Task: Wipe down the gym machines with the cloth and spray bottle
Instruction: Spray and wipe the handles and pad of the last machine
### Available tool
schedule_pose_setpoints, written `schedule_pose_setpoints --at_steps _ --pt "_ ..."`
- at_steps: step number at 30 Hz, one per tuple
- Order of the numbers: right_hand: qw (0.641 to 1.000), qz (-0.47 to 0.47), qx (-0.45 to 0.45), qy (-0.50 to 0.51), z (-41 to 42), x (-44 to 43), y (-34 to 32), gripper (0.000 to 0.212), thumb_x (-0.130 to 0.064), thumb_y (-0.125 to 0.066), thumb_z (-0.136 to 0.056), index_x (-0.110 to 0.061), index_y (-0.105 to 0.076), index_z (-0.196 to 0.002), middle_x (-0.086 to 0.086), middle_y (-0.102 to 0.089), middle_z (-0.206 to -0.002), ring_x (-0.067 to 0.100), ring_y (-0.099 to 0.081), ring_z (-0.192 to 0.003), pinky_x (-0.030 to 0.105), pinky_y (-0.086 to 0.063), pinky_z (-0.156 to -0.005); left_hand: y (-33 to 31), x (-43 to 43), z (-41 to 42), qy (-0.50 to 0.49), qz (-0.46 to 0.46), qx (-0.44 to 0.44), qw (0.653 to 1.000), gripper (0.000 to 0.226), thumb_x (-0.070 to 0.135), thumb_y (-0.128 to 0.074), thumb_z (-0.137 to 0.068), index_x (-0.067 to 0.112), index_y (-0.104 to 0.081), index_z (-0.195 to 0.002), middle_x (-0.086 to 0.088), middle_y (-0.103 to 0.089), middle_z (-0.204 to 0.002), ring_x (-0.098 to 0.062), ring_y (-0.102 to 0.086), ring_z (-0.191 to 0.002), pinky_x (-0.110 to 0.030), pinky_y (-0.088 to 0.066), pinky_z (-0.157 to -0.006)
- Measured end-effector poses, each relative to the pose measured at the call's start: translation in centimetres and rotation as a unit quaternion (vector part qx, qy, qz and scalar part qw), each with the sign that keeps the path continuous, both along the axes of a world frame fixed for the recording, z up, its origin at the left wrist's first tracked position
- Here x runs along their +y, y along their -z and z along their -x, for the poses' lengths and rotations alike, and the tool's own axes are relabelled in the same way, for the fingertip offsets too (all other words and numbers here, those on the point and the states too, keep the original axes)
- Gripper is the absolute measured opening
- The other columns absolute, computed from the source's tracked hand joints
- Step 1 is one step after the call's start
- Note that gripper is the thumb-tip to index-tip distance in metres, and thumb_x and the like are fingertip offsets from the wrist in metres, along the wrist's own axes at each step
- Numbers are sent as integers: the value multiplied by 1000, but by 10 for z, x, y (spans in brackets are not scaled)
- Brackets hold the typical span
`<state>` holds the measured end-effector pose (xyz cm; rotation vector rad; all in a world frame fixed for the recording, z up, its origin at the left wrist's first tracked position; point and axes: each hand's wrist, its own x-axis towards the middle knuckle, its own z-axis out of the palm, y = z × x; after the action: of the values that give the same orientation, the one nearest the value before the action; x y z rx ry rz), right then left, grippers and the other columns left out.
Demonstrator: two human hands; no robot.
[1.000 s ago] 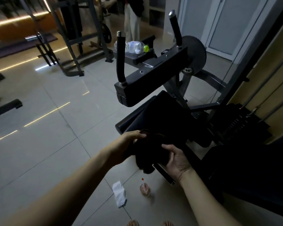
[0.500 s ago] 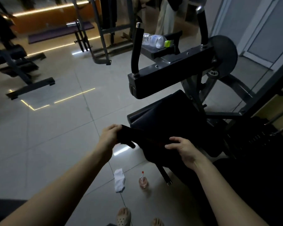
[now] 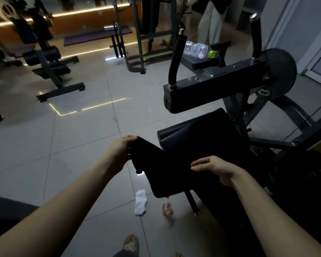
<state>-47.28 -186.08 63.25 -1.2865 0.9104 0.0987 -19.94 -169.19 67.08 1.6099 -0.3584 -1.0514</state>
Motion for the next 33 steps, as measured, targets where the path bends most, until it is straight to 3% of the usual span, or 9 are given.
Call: schedule_pose_setpoints --at_steps 5,8,10,12,15,17,23,27,33 --pt "994 -43 -20 101 -16 -5 -8 29 -21 -75 -82 1 -72 -101 20 -70 -95 32 -70 -82 40 -56 -77 -10 7 -33 170 -39 -89 981 30 33 -72 -90 7 -71 -105 -7 -73 -92 -21 -70 -88 -27 -51 -74" --pt "975 -114 -110 156 -27 -6 -15 28 -21 -62 -93 -2 -69 -112 19 -69 -101 33 -68 -92 41 -55 -83 -7 10 -51 398 -237 -253 850 25 33 -88 -75 17 -77 -89 4 -75 -78 -9 -70 -71 -21 -51 -64" --pt "978 -74 -124 153 -37 -4 -21 22 -17 -60 -95 -4 -68 -110 19 -68 -101 30 -68 -90 40 -57 -79 1 10 -65 447 -329 -313 770 17 28 -88 -73 19 -74 -74 8 -69 -68 -7 -65 -64 -19 -49 -59" --pt "978 -27 -116 171 -49 1 -30 18 -9 -60 -94 -5 -65 -110 19 -68 -99 29 -69 -85 38 -58 -72 8 15 -84 414 -305 -263 816 7 16 -80 -80 17 -74 -77 2 -71 -76 -11 -66 -72 -20 -50 -66" --pt "968 -20 -121 217 -65 9 -37 17 -1 -59 -93 -7 -61 -108 18 -67 -95 28 -69 -77 36 -59 -63 14 30 -110 291 -131 -8 948 16 14 -65 -86 6 -75 -95 -9 -74 -95 -20 -69 -93 -30 -51 -89" --pt "957 -48 -138 249 -65 12 -38 18 1 -58 -91 -12 -59 -104 19 -66 -98 29 -69 -77 37 -59 -62 23 34 -110 170 -40 120 977 17 13 -60 -87 5 -75 -88 -13 -71 -92 -21 -70 -86 -34 -51 -90" --pt "916 -43 -198 346 -94 36 -36 35 3 -52 -92 -15 -62 -120 19 -64 -116 37 -66 -102 43 -60 -76 42 28 -109 58 64 277 957 28 16 -68 -88 2 -67 -112 -16 -69 -104 -26 -69 -91 -34 -57 -76" --pt "889 -32 -217 402 -111 44 -38 33 -4 -51 -90 -15 -67 -117 18 -65 -120 37 -64 -111 43 -58 -83 49 24 -113 84 -10 261 961 53 -2 -70 -80 9 -54 -130 -18 -55 -127 -27 -62 -111 -38 -54 -82" --pt "898 226 -43 375 -121 50 -44 25 2 -53 -91 -12 -70 -102 13 -67 -103 26 -66 -96 26 -53 -68 56 24 -145 143 -183 223 947 14 -3 -64 -91 7 -58 -100 -16 -65 -100 -19 -67 -70 -27 -56 -68"
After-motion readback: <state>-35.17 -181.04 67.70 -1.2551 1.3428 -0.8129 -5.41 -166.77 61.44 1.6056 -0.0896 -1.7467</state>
